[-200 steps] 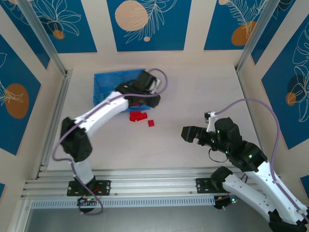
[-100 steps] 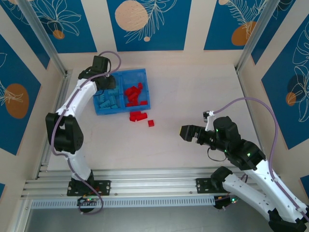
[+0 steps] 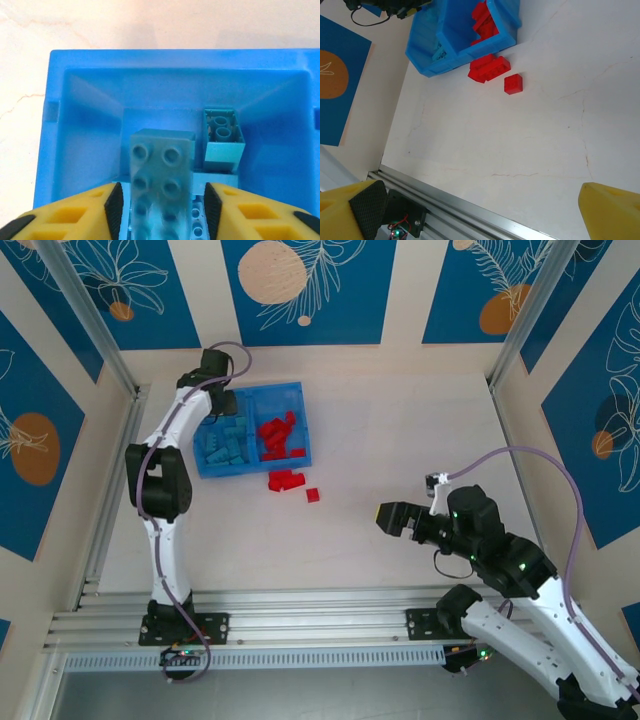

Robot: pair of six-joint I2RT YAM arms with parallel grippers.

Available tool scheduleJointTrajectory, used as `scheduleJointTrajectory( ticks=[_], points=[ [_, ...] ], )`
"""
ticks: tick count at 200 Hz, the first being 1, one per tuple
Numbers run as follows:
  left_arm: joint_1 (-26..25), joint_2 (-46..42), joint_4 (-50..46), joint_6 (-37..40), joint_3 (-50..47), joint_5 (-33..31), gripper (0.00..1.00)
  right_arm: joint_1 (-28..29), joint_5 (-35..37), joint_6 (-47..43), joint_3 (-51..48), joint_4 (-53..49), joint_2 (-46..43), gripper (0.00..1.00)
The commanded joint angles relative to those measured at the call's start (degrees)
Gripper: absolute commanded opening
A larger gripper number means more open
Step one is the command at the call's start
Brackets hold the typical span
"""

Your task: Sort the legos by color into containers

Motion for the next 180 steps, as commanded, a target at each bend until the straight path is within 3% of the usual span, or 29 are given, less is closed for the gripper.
scheduleJointTrajectory(
  ticks=[1,28,56,78,95,123,143,159,180],
  points=[
    [1.09,-0.69,-2.37,-0.38,1.31,0.3,0.55,0.38,-0.42,1.22,1.79,-1.7,-0.6,1.0],
    [0.94,-7.93,0.53,-3.56,-4.68,6.31,0.57,0.49,-0.5,1.17,1.18,0.32,0.51,1.0],
    [-0.99,-25.69,9.42,-7.51,-20.55,17.1,0.57,0.79,-0.44,0.22,0.39,3.77,4.35,1.0],
    [-6.77,-42.96,15.09,-6.77,-34.17,20.59,0.57,2.15,0.76,-1.81,0.33,6.99,9.87,0.99],
    [-14.25,-54.37,15.91,-0.85,-41.25,21.24,0.56,3.78,2.23,-3.82,1.01,10.07,15.91,0.99],
    [-24.28,-67.48,9.82,11.83,-47.77,31.95,0.53,6.03,4.78,-7.79,4.49,14.02,28.92,0.99],
    [-29.58,-73.16,0.46,18.58,-49.68,34.66,0.54,7.89,11.0,-9.97,8.11,15.15,39.01,1.0],
    [-31.75,-76.32,-5.19,20.83,-51.66,34.62,0.56,8.72,14.03,-11.22,11.49,15.68,46.87,1.0],
    [-32.27,-79.96,-5.11,21.01,-56.8,36.05,0.61,9.74,16.78,-12.88,16.62,15.97,56.66,1.0]
  ],
)
